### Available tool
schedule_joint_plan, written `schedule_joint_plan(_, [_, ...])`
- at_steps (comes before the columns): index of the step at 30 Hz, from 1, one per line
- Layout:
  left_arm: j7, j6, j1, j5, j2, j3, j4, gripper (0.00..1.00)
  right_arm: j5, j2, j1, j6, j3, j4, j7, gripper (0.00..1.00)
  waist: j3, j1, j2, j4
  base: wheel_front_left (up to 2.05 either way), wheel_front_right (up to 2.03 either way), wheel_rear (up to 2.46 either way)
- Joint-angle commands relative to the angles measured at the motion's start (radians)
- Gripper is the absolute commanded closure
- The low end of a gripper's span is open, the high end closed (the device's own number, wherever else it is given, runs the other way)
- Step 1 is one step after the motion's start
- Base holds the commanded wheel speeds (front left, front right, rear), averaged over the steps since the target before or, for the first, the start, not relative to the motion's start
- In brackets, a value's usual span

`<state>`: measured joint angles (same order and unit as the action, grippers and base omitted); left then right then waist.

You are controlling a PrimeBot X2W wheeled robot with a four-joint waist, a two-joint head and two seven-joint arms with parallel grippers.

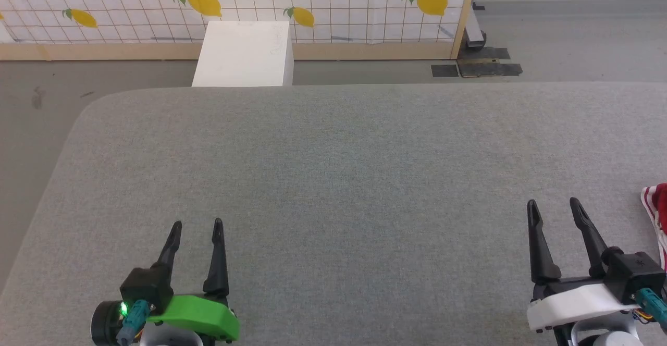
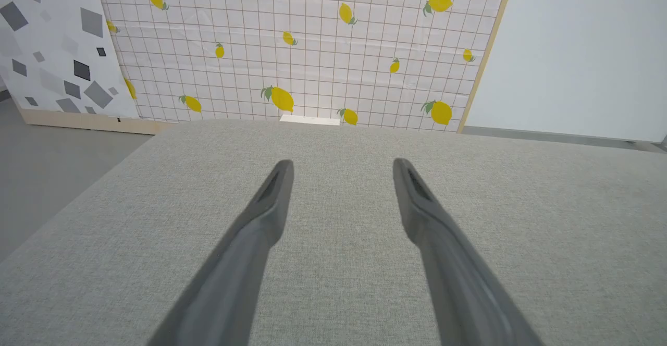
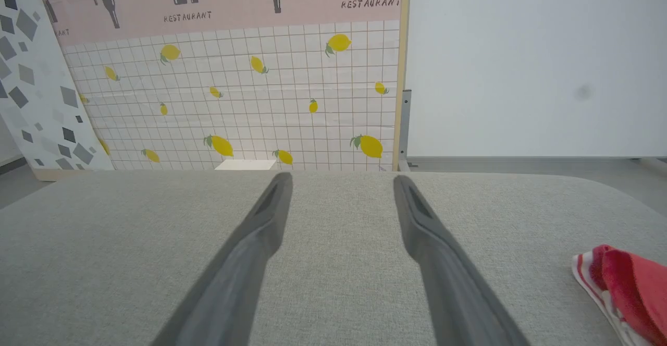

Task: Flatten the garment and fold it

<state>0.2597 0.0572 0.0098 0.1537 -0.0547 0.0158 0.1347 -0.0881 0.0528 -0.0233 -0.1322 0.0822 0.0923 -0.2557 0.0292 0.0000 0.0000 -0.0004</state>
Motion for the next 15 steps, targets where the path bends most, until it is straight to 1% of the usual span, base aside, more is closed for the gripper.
schedule_joint_plan(1, [0.002,-0.002,0.013,0.004,0.004,0.001,0.004,0.00,-0.004,-0.002,-0.010,0.002,-0.001,0.003,-0.006,0.00,-0.001,0.0000,0.0000,0.000,0.00,0.00,0.00])
schedule_joint_plan(6, [0.002,-0.002,0.011,0.011,0.004,0.003,0.006,0.00,-0.005,-0.003,-0.013,0.002,0.000,0.002,-0.006,0.00,0.002,0.0000,0.0000,-0.001,0.00,0.00,0.00])
schedule_joint_plan(7, [0.000,0.001,0.000,0.011,0.000,0.002,0.006,1.00,0.000,0.000,0.000,0.000,0.000,0.001,0.000,1.00,0.002,0.0000,0.0000,-0.001,0.00,0.00,0.00])
schedule_joint_plan(15, [-0.011,0.000,-0.001,0.009,0.000,0.001,0.003,1.00,0.002,0.000,0.001,0.000,-0.002,-0.002,0.008,1.00,0.001,0.0000,0.0000,-0.001,0.00,0.00,0.00])
